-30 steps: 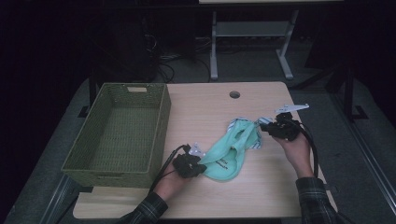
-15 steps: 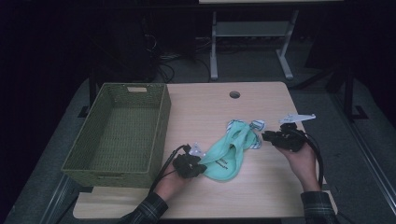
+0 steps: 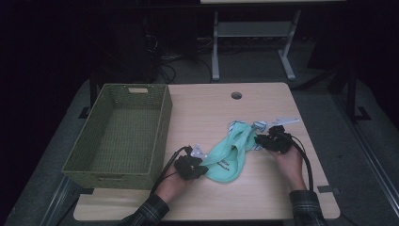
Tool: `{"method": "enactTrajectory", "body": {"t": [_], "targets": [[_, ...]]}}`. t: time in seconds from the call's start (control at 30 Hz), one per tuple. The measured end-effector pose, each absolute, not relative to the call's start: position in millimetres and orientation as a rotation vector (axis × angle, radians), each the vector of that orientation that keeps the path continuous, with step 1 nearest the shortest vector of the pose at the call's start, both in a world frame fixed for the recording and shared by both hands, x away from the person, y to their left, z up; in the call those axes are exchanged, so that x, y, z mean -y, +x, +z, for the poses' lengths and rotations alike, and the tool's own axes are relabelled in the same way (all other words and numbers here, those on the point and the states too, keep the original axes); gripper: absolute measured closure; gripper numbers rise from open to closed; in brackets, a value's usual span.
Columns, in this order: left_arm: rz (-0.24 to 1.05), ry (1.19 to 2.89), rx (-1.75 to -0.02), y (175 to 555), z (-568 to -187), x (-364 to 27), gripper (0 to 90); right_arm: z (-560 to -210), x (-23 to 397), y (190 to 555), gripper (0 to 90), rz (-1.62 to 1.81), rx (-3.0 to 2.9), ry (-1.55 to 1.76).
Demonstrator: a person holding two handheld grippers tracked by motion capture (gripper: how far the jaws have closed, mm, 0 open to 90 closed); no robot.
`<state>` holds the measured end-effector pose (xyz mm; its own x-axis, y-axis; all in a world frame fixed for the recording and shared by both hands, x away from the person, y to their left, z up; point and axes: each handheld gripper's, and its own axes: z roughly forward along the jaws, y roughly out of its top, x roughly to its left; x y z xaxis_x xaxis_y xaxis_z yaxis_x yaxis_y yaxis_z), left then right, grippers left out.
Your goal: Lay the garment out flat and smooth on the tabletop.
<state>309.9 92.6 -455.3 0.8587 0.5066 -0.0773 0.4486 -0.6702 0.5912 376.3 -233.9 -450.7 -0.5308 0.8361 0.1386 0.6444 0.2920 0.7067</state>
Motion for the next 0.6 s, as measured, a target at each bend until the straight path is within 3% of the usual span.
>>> {"method": "enactTrajectory", "body": {"t": [0.43,0.6], "targets": [[0.122,2.409,-0.691,310,-455,-93,88.7,-470,233,382,76.2,1.059,-2.322,1.396],[0.123,2.409,-0.692,310,-455,-92,88.8,-474,235,379,86.8,1.109,-2.301,1.385]]}}
